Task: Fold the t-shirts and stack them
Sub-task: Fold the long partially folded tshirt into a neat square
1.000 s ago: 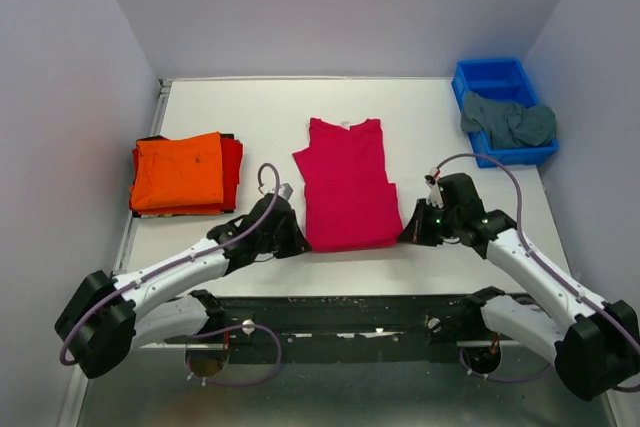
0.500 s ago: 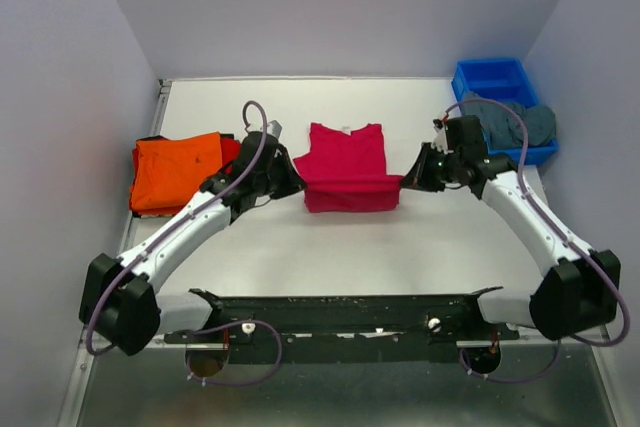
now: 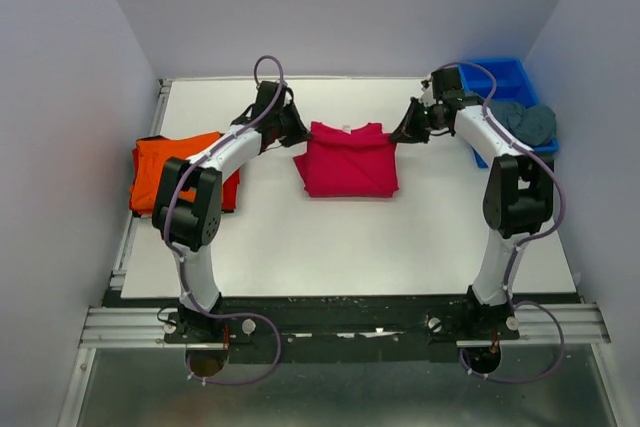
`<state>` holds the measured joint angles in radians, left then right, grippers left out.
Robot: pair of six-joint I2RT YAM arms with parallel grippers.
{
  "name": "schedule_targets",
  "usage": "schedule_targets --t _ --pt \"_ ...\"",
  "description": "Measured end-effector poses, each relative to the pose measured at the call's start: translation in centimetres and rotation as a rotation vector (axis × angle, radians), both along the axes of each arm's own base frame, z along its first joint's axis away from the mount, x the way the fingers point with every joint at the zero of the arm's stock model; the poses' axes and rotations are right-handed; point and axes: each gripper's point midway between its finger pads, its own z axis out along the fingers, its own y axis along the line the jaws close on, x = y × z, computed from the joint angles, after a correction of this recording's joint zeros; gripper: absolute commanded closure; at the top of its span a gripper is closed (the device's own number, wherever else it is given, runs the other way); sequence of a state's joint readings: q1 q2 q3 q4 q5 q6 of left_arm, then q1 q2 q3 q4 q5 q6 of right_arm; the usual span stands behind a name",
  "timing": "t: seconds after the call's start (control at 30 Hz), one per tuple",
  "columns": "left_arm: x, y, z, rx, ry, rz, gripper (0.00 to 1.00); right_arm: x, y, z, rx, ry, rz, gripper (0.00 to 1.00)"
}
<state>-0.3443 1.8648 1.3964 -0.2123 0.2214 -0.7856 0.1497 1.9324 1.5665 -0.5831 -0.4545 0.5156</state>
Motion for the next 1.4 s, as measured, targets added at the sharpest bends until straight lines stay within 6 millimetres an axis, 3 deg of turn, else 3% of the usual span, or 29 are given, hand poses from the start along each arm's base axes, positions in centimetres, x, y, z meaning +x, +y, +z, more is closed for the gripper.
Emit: schedule_targets --t 0.13,0.3,0.33,0.37,0.4,0.43,0.47,0.6,0.8,1.07,1.2,1.4 --pt "2.9 0.0 -1.2 -0.013 0.008 0.007 1.00 3.1 -0.2 -0.9 0.018 0.005 -0.012 0.99" --pt "6.5 0.1 -1.3 -0.047 -0.018 0.017 1.00 7.5 -0.3 -2.0 0.043 -0.009 -0.025 0.96" --pt "7.2 0.0 -1.3 -0.055 -0.025 0.018 0.85 8.2 -0.3 -2.3 0.047 -0.010 -0.029 0.80" --pt "7.8 -0.1 -1.5 -0.062 -0.030 0.018 0.52 8.8 -0.2 -2.6 0.053 -0.007 -0.033 0.53" --pt "8.3 -0.1 -1.7 -0.067 -0.030 0.018 0.33 9.4 -0.2 -2.8 0.060 -0.006 -0.036 0.29" --pt "8.9 -0.3 -2.0 -0.075 -0.031 0.014 0.22 10.0 -0.1 -3.1 0.069 0.000 -0.042 0.20" --pt "9.5 -0.5 -2.4 -0.082 -0.030 0.010 0.16 10.4 0.0 -3.4 0.074 0.004 -0.046 0.19" --pt "10.3 -0.9 -4.5 -0.087 -0.005 -0.006 0.13 10.1 -0.2 -4.8 0.068 0.023 -0.044 0.21" --pt "8.9 -0.1 -6.4 -0.029 -0.001 -0.037 0.25 8.1 -0.9 -5.8 0.021 0.013 -0.018 0.27" --pt "8.4 0.6 -7.3 0.031 -0.025 -0.063 0.31 9.0 -1.6 -5.7 -0.058 -0.045 -0.005 0.30" --pt "9.0 0.5 -7.1 0.039 -0.036 -0.069 0.37 10.6 -1.1 -5.5 -0.080 -0.070 -0.011 0.31" --pt "10.4 -0.1 -8.6 0.043 -0.025 -0.073 0.37 11.0 0.4 -8.1 -0.104 -0.034 0.002 0.37"
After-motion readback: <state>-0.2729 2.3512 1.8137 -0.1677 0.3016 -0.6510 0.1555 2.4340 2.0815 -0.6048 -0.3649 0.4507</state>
